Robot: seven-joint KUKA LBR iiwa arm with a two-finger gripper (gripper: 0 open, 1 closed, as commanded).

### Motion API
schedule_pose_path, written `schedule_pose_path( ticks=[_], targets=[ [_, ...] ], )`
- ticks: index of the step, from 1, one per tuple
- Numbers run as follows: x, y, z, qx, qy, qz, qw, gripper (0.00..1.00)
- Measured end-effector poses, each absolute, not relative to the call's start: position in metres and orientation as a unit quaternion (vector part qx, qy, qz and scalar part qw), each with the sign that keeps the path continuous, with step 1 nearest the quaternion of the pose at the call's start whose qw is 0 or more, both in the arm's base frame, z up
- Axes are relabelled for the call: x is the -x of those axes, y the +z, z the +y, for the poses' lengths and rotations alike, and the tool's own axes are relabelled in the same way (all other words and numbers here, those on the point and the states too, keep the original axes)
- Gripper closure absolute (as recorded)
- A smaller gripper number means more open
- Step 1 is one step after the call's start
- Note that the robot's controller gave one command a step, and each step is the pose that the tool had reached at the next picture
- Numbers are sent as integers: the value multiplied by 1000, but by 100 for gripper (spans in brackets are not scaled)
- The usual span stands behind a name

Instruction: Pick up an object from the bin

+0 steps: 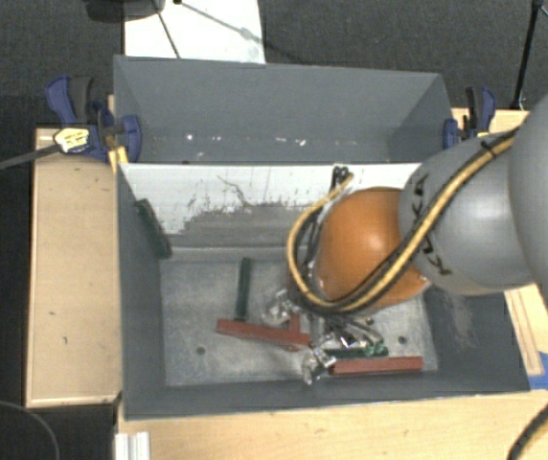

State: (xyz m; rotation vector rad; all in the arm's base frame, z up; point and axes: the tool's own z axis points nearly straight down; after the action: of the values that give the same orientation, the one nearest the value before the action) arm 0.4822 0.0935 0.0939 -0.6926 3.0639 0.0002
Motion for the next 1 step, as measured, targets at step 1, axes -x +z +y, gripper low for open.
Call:
schedule_pose_path(
  ticks=[1],
  targets=[
    [-480, 76, -7, 90, 4, 996, 3, 100]
  ],
)
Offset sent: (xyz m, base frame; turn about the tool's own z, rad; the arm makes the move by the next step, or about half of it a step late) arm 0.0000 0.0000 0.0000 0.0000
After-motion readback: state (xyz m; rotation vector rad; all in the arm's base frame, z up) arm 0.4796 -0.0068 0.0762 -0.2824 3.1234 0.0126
